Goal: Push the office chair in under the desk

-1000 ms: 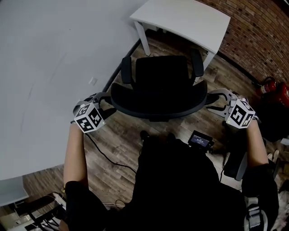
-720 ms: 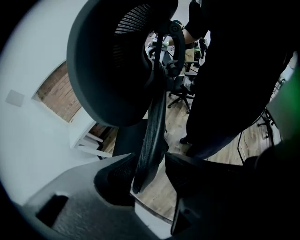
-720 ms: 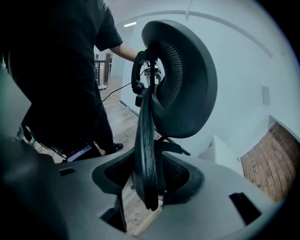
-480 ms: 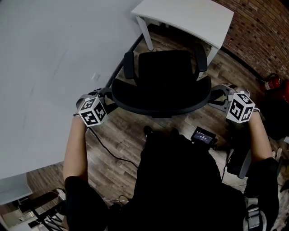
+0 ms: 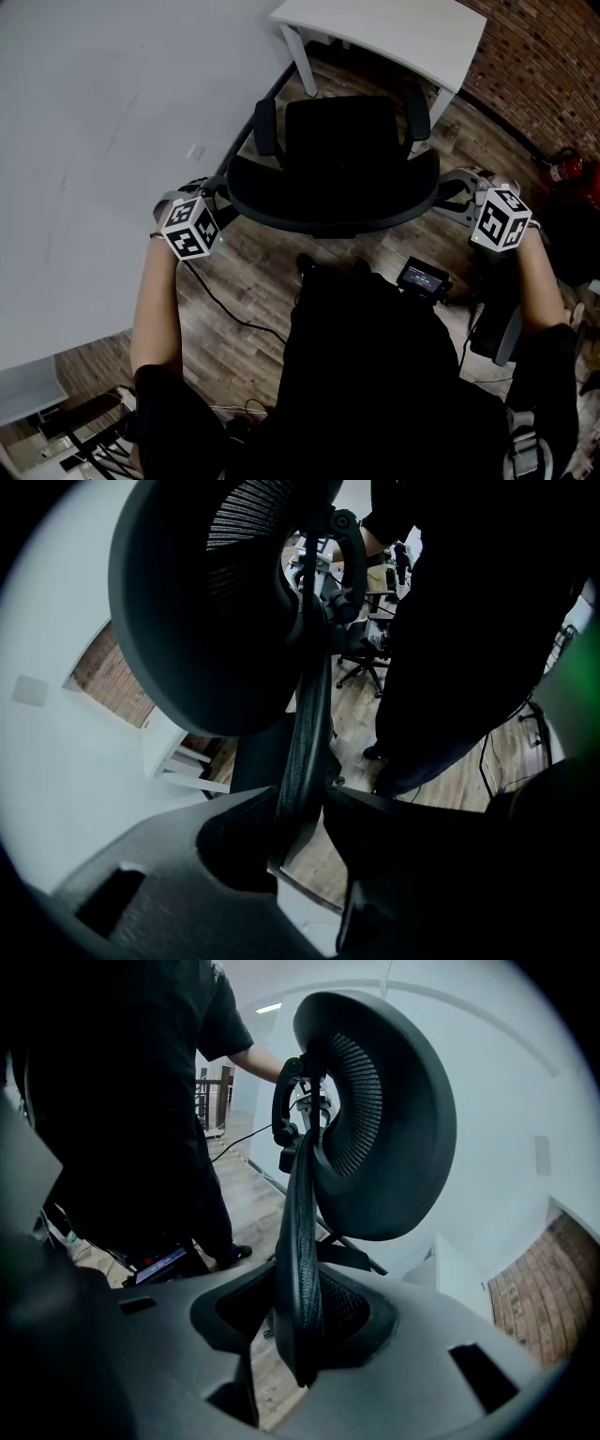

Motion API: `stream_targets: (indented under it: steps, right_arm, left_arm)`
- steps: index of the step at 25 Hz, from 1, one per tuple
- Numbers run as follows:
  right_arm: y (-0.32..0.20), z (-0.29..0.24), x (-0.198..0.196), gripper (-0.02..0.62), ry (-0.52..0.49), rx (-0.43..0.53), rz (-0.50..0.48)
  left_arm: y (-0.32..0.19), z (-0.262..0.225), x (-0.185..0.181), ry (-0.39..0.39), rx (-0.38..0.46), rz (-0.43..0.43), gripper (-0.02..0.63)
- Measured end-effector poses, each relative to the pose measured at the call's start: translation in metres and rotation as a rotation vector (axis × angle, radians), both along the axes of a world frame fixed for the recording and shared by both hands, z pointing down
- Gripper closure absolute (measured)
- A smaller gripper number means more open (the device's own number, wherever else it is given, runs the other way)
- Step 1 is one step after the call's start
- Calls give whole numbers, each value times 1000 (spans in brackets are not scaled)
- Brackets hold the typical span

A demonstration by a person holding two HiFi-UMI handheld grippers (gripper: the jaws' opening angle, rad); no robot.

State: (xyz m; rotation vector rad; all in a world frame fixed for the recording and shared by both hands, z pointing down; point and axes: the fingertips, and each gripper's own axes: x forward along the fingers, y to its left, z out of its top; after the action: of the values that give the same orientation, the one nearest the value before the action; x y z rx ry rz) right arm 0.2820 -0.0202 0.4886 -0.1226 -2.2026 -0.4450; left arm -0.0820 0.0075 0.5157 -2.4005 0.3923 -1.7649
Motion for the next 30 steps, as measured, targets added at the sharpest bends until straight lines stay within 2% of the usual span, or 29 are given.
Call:
stream_targets:
  steps: [6,13,30]
  right_arm:
    - [-1,-1,0,460,-19,19,12]
    - [-4,-2,-4,462,-35,53,23]
    - [13,-2,-33,462,-57,9,87]
  left_arm:
    - [-1,-1,0,-18,-20,-1,451]
    - [-4,-1,-3,18,-38,-9,451]
    - [-24,2,-31,41,-39,31,447]
